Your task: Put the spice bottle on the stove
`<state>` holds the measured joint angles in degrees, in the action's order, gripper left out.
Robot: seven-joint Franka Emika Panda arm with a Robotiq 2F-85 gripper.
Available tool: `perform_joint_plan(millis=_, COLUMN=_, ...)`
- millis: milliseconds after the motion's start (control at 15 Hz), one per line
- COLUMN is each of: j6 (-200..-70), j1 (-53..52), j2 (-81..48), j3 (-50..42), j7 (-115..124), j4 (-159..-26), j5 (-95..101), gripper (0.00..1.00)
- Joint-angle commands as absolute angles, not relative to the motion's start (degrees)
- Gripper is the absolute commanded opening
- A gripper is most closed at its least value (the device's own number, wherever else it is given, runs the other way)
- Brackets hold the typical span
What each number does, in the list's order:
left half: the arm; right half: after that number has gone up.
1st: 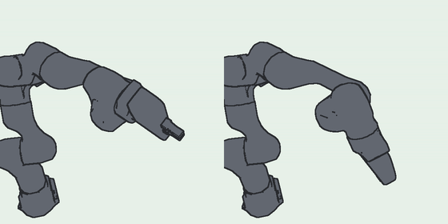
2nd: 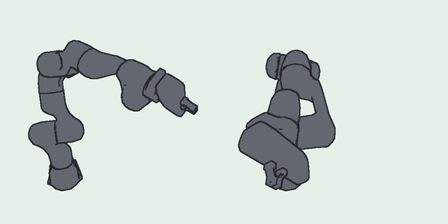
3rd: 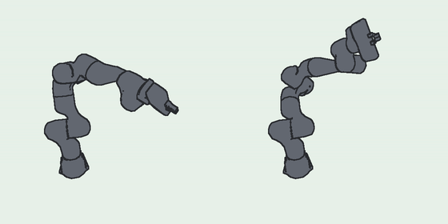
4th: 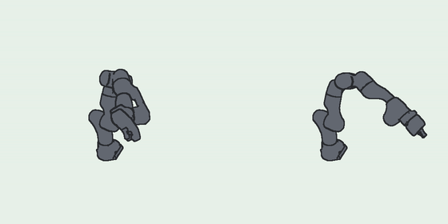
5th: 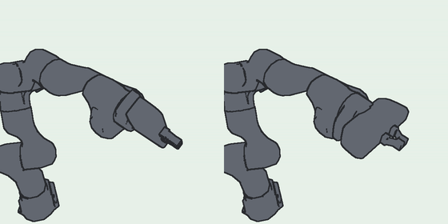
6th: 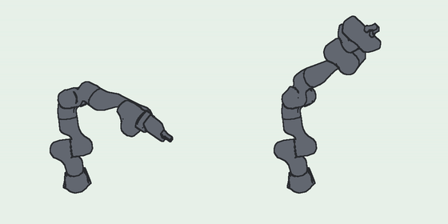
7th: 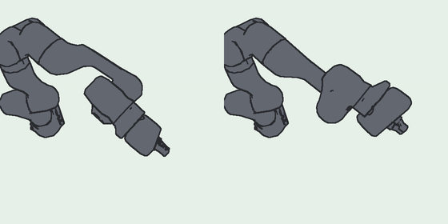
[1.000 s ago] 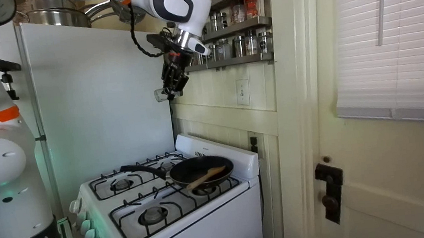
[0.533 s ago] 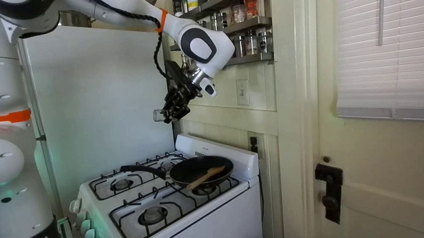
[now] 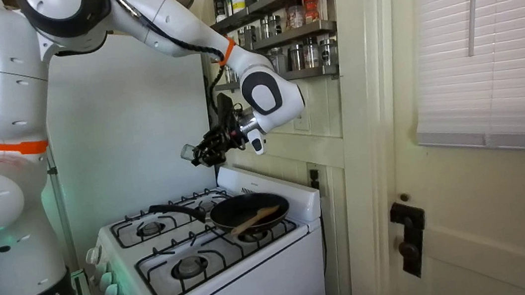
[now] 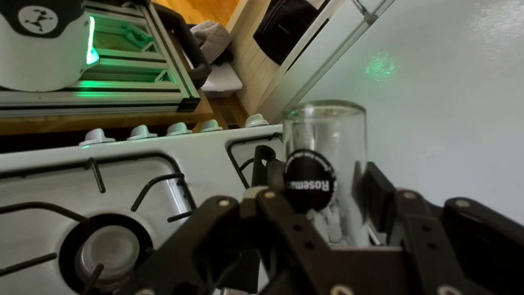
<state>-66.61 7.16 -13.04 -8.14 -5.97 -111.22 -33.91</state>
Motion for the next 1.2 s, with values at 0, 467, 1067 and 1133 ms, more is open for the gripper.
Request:
perform_joint_plan(millis=0, j6=-64.7, j1=9.2, j2=-16.7, j3=-9.1, j7=0.7, j4=-110.9, j5=-38.6, gripper=0.23)
perform_joint_plan(millis=467, j6=-64.9, j1=8.2, j2=-17.4, j3=-8.2, j7=4.0, j4=-107.9, j5=-39.2, gripper=0.23)
perform_joint_plan(millis=1067, j6=-65.7, j1=8.2, j2=-18.9, j3=-10.0, j7=11.4, j4=-106.4, j5=-37.2, gripper=0.23)
perform_joint_plan(millis=1133, j6=-62.5, j1=9.6, j2=-20.0, j3=-9.6, j7=10.1, j4=-106.4, j5=-40.3, gripper=0.23)
